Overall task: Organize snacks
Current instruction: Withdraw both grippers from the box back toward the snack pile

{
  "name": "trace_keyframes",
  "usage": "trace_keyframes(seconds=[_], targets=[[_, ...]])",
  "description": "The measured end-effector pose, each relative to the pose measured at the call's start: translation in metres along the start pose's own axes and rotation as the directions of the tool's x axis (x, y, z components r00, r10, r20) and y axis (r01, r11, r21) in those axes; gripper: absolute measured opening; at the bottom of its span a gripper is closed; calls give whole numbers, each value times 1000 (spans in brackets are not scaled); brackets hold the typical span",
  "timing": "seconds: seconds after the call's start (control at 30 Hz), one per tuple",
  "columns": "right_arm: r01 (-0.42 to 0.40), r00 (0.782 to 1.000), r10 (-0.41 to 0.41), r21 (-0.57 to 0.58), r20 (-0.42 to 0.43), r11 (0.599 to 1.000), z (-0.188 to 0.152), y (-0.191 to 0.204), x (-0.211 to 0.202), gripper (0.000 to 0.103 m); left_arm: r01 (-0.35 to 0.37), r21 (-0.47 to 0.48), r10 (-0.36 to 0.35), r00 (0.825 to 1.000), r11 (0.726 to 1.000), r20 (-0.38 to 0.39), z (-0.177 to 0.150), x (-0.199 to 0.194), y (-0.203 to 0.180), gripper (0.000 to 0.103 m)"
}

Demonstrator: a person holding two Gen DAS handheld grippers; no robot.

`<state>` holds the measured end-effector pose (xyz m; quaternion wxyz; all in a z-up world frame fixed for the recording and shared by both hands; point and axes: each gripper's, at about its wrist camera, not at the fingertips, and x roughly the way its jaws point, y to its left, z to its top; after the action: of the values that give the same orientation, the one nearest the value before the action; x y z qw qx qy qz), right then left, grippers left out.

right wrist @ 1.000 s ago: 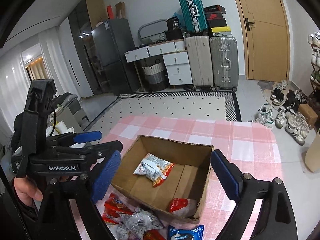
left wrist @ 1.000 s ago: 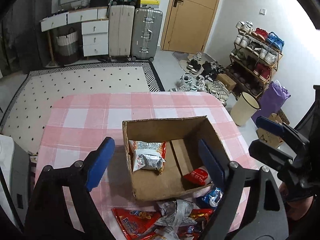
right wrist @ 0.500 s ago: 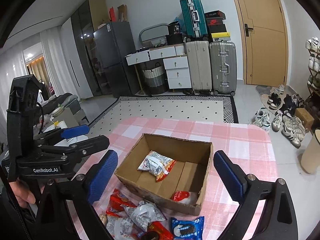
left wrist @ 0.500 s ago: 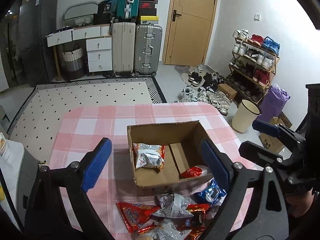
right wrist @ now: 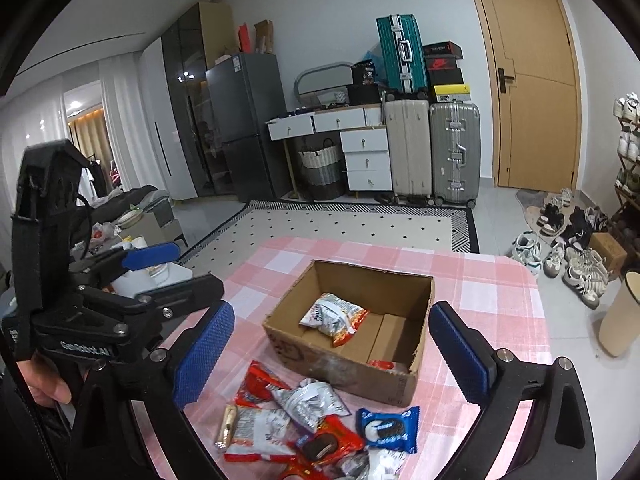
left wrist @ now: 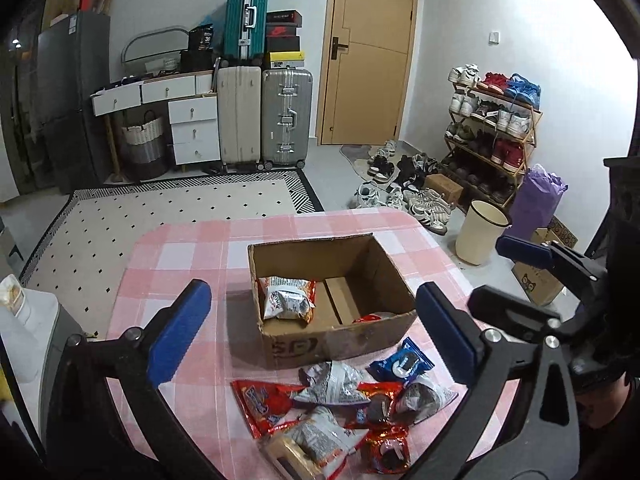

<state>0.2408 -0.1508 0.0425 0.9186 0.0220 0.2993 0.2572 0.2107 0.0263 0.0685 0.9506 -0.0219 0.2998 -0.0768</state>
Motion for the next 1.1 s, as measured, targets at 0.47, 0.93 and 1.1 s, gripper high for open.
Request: trace_keyframes(seconds=[0.47,0.93,1.1], targets=[[2,1000,-2,-3,32,1000,-23,21,-50,102,10,-9,-10,1000,1000,3,-42,-44,-6,102],[-17,1000,17,38,-16,999,-71,24,-47,102,-4,-68,0,998,998,-58,-106,-43,12,102],[-13,999,15,56,-37,998,-83,22,-41,102,-3,-119,-11,993,993,-117,-129,-25,26,102]])
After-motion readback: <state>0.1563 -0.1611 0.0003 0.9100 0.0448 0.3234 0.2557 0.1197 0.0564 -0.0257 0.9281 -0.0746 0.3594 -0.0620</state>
